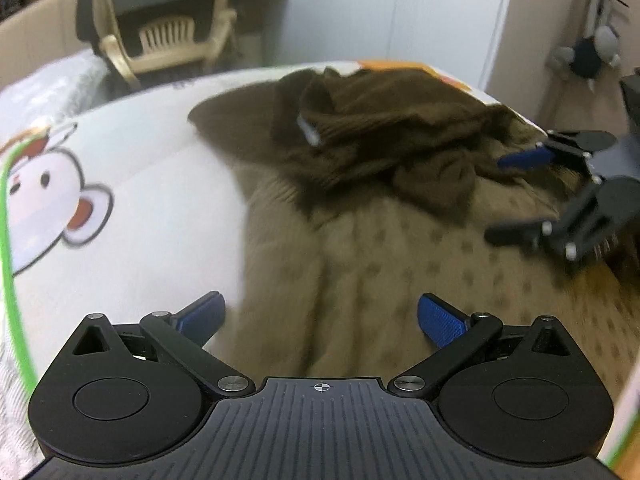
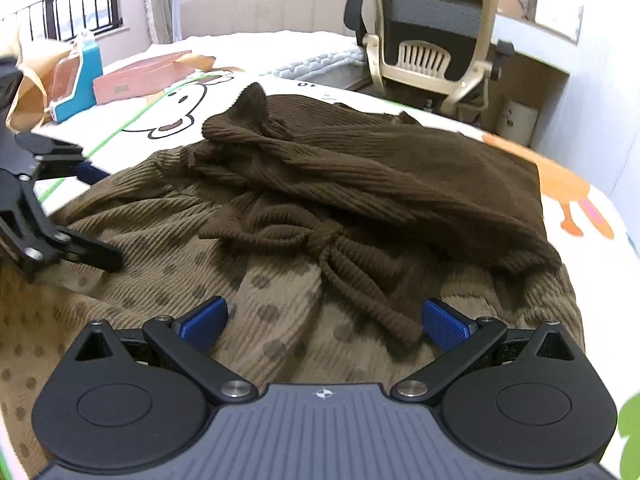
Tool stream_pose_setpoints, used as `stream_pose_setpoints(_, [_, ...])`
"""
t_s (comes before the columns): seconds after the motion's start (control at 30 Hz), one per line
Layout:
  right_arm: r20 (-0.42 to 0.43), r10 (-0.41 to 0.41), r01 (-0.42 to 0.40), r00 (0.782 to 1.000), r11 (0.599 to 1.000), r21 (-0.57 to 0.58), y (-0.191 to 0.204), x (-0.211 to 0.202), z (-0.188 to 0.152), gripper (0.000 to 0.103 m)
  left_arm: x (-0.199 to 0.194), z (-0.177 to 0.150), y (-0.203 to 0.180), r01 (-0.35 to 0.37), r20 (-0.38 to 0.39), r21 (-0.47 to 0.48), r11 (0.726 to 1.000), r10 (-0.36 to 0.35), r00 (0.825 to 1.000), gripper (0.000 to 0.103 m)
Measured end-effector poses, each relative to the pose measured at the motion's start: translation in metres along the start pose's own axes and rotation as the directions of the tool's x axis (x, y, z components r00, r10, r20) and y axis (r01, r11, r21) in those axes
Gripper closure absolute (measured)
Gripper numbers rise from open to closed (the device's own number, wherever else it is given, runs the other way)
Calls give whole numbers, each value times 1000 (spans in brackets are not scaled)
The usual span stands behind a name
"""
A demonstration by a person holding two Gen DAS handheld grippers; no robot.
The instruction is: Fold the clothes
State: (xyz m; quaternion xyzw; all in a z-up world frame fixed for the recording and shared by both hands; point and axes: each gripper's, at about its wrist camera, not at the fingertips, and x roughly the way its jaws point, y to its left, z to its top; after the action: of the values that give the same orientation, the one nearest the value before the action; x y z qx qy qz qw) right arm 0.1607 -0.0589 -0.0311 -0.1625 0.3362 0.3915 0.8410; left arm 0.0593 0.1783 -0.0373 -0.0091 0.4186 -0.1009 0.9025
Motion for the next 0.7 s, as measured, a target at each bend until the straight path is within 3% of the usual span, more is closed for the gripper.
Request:
stream_pose_setpoints(0.1, [-3,3,-3,1000,1000,19,-4,-2,-2,0,-8,-2,19,55,19,-105,993,-53,998,0])
stream_pose_setpoints(0.2, [-5,6,-6,1000,999,38,-8,-4,-3,0,-4,6,17,10,8,-147,989,-9,1000,0])
stream_pose_setpoints(0.4, [-45,-7,9,999,999,45,-6,-1,3,0,18,18,-21,-87,-63,40,995,89,994,0])
stream_pose_setpoints(0.63, [-35,12,-11,999,999,37,-10,-2,0,0,21,12,-26,-139,11,-36,990,139,990,0])
stream_pose_setpoints(0.7, [-53,28,-27,998,999,20,-12,-2,2,0,15,17,-17,-90,16,-72,993,92,996,0])
